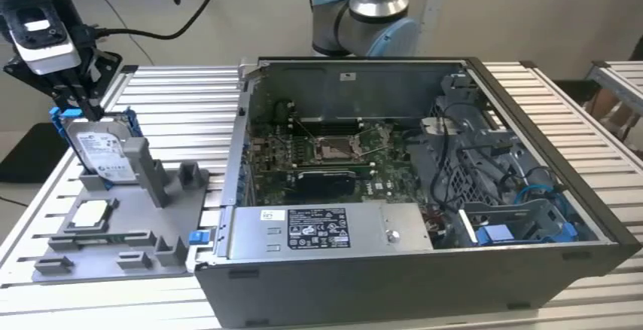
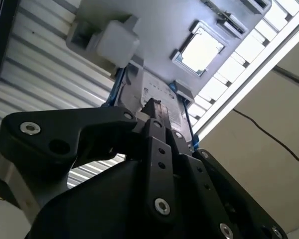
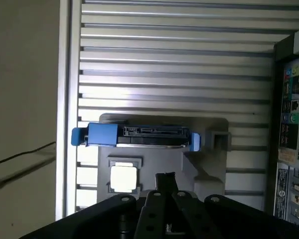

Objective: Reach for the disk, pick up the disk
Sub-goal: 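Reach for the disk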

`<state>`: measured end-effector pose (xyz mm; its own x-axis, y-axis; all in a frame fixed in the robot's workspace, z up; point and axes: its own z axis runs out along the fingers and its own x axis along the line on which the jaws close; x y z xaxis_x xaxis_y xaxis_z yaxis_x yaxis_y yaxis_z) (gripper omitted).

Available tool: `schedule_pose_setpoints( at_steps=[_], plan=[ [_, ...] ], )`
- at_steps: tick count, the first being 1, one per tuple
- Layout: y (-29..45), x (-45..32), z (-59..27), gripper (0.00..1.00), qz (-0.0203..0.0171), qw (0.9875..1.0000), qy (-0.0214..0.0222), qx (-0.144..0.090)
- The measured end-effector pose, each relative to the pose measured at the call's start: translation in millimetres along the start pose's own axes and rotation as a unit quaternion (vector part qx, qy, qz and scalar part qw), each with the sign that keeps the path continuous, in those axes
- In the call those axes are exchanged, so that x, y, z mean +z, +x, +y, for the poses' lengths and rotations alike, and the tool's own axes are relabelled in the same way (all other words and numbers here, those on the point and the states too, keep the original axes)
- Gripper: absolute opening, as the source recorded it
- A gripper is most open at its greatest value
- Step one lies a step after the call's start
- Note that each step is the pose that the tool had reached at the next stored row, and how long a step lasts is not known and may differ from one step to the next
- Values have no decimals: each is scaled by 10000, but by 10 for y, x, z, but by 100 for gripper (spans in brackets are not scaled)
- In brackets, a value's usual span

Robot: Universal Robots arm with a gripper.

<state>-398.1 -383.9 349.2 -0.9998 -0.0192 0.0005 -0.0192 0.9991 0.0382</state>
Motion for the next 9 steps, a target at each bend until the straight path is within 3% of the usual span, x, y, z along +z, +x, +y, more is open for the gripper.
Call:
schedule_pose_setpoints(
  at_steps=[3,9],
  plan=[
    [58,5,102,0,-1,10000,0,1],
    [253,11,234,0,0,10000,0,0]
  ],
)
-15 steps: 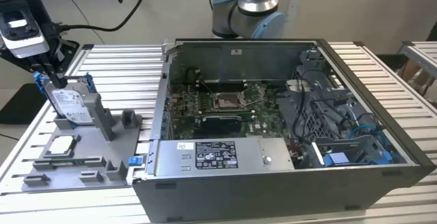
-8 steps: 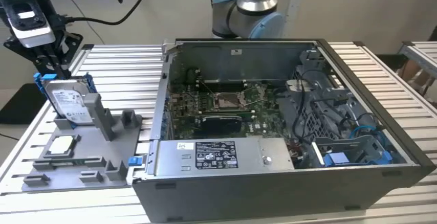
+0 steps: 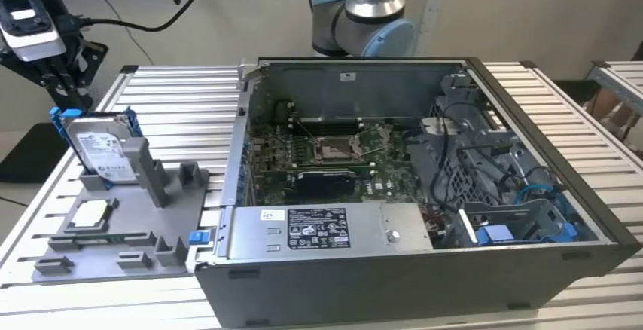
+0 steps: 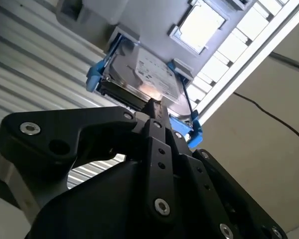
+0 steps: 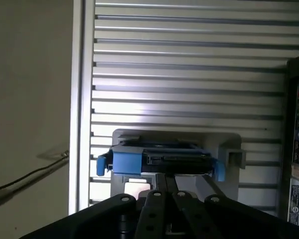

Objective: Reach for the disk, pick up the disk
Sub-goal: 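Reach for the disk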

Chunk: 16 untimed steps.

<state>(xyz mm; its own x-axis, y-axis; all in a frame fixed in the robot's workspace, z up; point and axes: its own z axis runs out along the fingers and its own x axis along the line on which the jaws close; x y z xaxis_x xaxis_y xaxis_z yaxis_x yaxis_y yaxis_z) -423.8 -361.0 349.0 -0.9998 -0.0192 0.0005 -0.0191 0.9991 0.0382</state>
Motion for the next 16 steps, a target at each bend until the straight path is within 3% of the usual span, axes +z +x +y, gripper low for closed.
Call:
schedule_pose_setpoints(
  at_steps=[7,11,16],
  plan=[
    [203,4,86,0,0,10000,0,-7],
    [225,4,77,0,0,10000,0,-19],
    [227,6,2,0,0,10000,0,-29]
  ],
)
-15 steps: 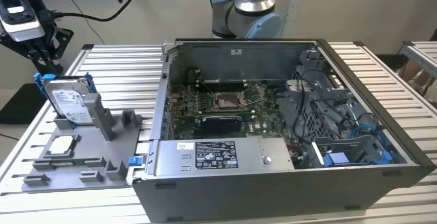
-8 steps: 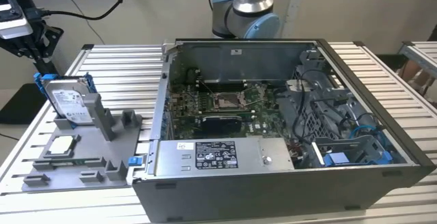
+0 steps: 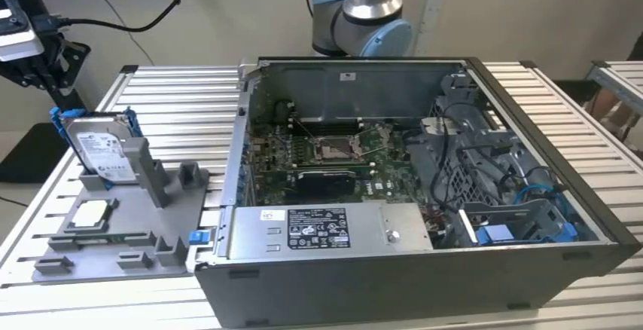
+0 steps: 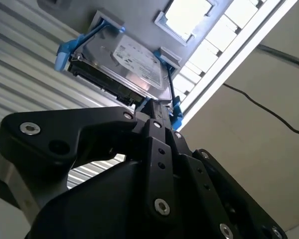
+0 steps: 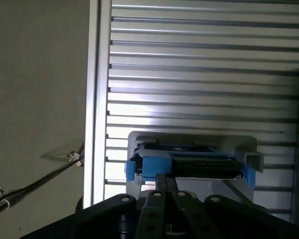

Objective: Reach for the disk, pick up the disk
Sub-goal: 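Reach for the disk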

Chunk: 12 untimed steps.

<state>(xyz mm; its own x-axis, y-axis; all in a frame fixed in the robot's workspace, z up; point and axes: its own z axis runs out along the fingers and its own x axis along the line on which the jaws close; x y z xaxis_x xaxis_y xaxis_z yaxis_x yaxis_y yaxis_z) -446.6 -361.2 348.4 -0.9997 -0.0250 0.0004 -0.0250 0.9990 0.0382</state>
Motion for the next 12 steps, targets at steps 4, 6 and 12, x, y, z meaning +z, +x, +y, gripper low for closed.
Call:
schedule_pose_setpoints(
  at_steps=[4,6,12],
  plan=[
    [23,9,29,0,2,10000,0,-45],
    [22,11,66,0,2,10000,0,-53],
    [54,14,101,0,3,10000,0,-62]
  ],
)
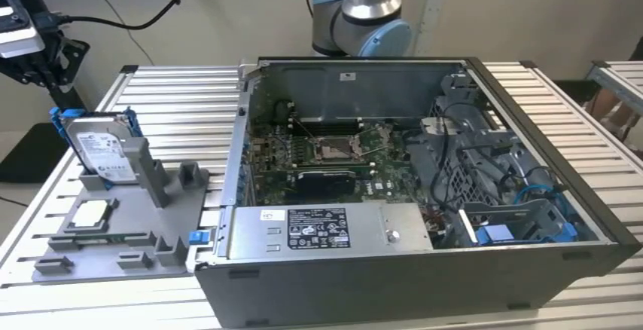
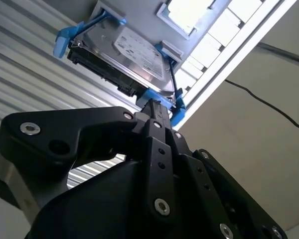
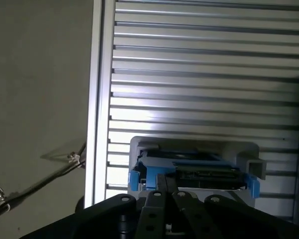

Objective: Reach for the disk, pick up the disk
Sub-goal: 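Reach for the disk, then pick up the disk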

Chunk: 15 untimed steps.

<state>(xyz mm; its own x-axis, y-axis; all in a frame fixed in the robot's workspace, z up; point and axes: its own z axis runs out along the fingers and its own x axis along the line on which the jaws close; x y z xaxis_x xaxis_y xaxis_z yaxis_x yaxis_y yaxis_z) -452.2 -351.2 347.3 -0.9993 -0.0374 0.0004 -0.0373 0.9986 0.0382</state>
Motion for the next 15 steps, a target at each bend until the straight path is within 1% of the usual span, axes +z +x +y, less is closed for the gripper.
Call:
schedule_pose_setpoints(
  at_steps=[2,9,12,15],
  plan=[
    [17,0,0,0,0,10000,0,-1],
    [18,0,1,0,0,10000,0,-12],
    [19,0,1,0,4,9999,0,-115],
    [19,0,1,0,12,9995,0,-316]
  ],
)
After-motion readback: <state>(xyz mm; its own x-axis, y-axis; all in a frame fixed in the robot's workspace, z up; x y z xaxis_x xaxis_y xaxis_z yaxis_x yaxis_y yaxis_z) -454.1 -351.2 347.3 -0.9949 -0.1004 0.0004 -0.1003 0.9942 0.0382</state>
